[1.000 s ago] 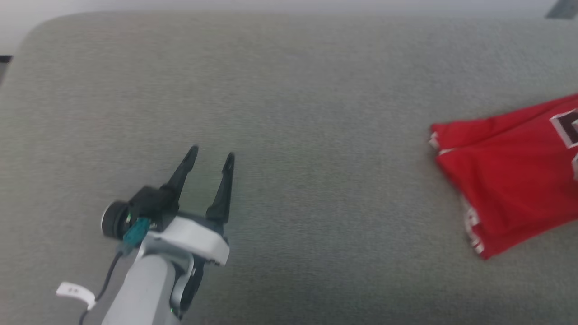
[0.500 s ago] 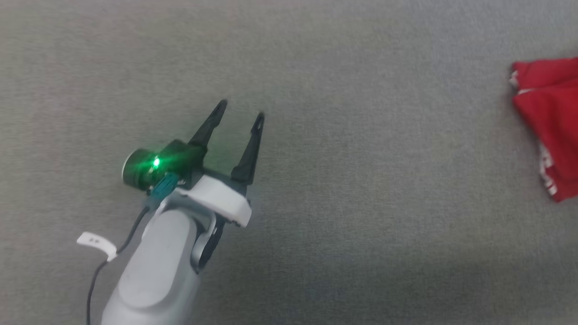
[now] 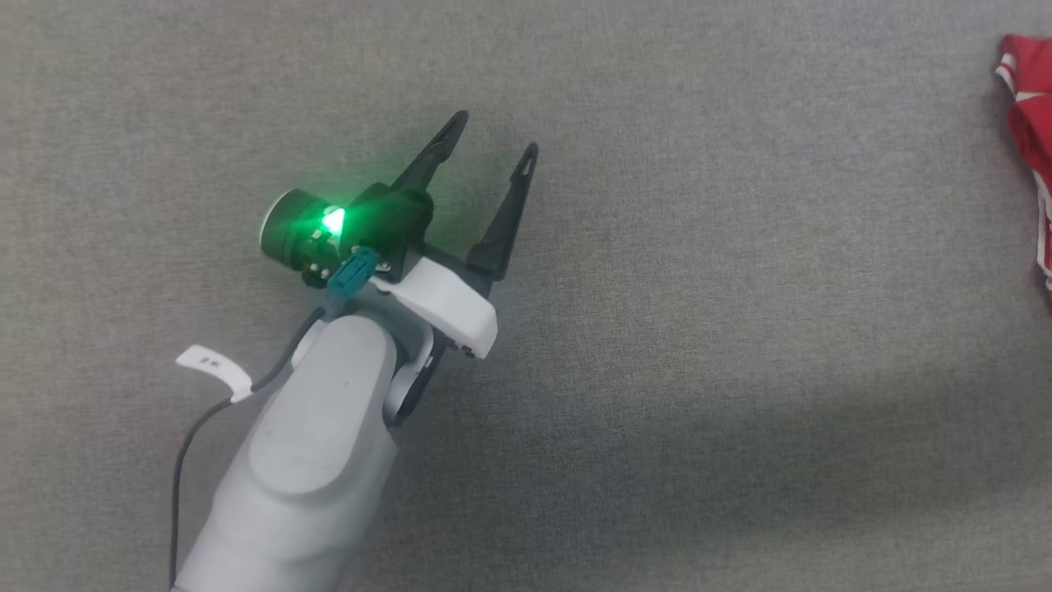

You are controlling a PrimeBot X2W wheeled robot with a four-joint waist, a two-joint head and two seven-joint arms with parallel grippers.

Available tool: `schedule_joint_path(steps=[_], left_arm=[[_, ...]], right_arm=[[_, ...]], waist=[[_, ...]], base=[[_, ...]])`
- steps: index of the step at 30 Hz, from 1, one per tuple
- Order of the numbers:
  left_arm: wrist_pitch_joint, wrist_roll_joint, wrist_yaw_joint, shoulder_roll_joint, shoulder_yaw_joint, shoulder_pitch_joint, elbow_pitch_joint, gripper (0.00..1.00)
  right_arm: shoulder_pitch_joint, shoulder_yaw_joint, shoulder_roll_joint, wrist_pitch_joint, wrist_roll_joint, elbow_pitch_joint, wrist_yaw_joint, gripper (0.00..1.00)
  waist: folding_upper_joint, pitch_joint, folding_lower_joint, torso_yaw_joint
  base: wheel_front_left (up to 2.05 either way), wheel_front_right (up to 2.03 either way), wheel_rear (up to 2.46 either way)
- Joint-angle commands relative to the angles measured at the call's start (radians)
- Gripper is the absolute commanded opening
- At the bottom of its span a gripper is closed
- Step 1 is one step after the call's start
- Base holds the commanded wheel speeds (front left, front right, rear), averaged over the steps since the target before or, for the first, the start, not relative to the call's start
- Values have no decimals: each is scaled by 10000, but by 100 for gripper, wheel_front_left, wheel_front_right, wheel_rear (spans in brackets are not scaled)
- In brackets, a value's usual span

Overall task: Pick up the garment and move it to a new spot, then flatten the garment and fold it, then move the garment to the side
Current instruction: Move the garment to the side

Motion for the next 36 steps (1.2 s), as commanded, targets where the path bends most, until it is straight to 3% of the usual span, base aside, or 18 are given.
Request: schedule_joint_path(steps=[1, 11, 12, 15, 16, 17, 28, 36], left_arm=[[-45, 40, -38, -43, -51, -214, 84, 100], [-44, -35, -71, -118, -92, -556, 296, 100], [-44, -42, -74, -112, -69, -540, 282, 100], [-45, -75, -83, -92, 58, -388, 203, 100], [-45, -94, -85, -87, 101, -322, 173, 100], [-45, -124, -88, -62, 150, -251, 147, 100], [-44, -249, -99, 252, 898, 793, -233, 100], [-46, -365, -94, 562, 1847, 2222, -628, 100]], right_arm=[[-233, 98, 252, -80, 6, 377, -19, 0], [-1092, 562, 740, -791, 152, 2039, -19, 0], [-1165, 603, 788, -797, 168, 2147, -19, 6], [-1309, 768, 802, -878, 182, 2310, -19, 49], [-1329, 869, 822, -915, 172, 2302, -19, 90], [-1337, 936, 822, -974, 225, 2304, -19, 100], [-976, 1447, 960, -1689, 803, 2075, -19, 100], [15, 1684, 1564, -2416, 1569, 1174, -19, 100]], waist=[[0, 136, 0, -51], [0, 291, 0, 140], [0, 264, 0, 156], [0, 121, 0, 193], [0, 46, 0, 204], [0, -31, 0, 211], [0, -1226, 0, 411], [0, -2578, 0, 607]], base=[[0, 0, 0], [0, 0, 0], [0, 0, 0], [0, 0, 0], [0, 0, 0], [0, 0, 0], [0, 0, 0], [0, 0, 0]])
